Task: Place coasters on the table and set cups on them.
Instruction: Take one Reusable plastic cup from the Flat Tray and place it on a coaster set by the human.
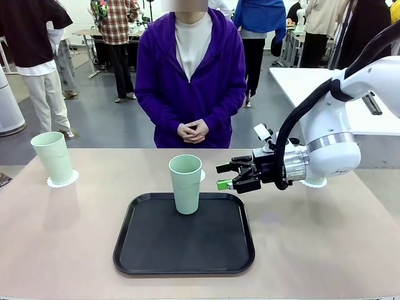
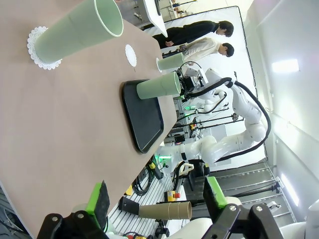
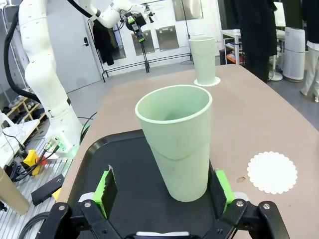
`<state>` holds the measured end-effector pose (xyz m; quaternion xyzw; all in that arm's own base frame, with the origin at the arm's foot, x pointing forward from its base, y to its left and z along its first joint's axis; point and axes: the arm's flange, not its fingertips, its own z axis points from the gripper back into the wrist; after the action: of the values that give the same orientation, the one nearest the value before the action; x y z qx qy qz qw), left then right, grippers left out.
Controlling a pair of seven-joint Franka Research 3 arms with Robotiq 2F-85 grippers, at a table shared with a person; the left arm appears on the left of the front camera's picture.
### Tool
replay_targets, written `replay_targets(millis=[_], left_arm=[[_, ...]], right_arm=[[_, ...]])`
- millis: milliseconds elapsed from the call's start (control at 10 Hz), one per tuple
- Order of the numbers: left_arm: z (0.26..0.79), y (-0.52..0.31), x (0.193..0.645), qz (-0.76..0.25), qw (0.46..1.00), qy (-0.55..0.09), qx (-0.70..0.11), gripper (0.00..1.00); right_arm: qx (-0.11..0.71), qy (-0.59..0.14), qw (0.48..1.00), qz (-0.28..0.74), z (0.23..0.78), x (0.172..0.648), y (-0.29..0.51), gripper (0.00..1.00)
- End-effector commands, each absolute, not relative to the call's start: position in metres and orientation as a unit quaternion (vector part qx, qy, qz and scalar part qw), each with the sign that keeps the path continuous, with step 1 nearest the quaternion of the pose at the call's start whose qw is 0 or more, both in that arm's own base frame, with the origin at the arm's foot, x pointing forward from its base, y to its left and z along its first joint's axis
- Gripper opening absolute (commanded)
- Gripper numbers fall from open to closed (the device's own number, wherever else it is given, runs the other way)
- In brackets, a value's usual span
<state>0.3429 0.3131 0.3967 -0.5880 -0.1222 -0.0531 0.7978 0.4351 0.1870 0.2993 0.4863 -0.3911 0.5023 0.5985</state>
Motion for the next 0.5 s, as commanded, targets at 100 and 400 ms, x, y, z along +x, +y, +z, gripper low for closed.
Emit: replay_targets(millis=[100, 400], left_arm=[[0.398, 0.314, 0.342, -0.053, 0.799, -0.124, -0.587, 1.00], [0.398, 0.314, 0.342, -0.053, 0.799, -0.124, -0.587, 1.00]], right_arm=[[0.475, -0.412, 0.593, 0.503, 0.271, 0.450, 0.188, 1.00], [0.477, -0.415, 0.583, 0.510, 0.255, 0.451, 0.197, 1.00]])
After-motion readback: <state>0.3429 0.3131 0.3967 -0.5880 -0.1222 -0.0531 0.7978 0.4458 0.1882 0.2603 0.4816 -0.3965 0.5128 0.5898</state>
